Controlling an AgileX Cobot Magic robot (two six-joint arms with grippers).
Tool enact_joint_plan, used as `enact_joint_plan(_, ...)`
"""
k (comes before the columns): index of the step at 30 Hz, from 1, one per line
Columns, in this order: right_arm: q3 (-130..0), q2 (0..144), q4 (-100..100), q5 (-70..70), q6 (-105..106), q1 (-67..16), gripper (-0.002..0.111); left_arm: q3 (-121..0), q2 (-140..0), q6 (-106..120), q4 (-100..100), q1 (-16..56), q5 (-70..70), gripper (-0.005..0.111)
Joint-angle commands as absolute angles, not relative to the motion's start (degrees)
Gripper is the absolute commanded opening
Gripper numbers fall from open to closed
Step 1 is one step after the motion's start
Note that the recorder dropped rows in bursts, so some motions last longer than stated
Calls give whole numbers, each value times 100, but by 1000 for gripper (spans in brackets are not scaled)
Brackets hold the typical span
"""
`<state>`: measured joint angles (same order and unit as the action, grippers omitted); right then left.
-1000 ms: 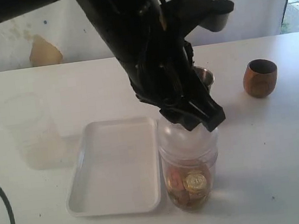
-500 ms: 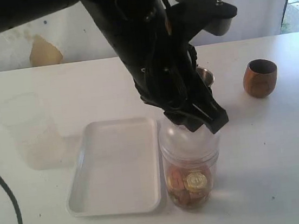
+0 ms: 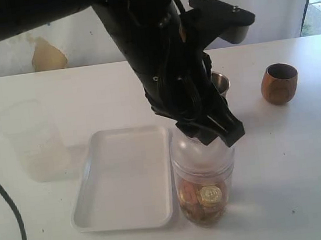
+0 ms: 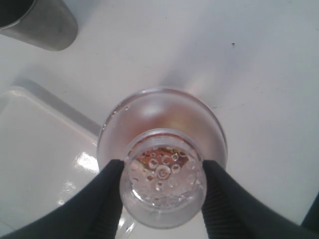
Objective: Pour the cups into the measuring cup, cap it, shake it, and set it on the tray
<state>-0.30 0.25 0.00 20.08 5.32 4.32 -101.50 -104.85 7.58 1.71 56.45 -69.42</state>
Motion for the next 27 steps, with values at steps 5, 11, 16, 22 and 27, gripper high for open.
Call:
enact_joint_plan(5,0,0,0,2009,562,468,0,-10135,-10472,752,72,5667,-6996,64)
enact_joint_plan(11,0,0,0,2009,562,468,0,-10135,-10461,762,72,5667,-6996,70)
enact_joint_plan(16,0,0,0,2009,562,468,0,-10135,-10461,762,72,5667,-6969,70)
enact_joint_plan(22,0,0,0,2009,562,468,0,-10135,-10461,762,123,5667,-6749,70)
enact_joint_plan(27,0,0,0,2009,562,468,0,-10135,-10461,775,139,5667,-6774,70)
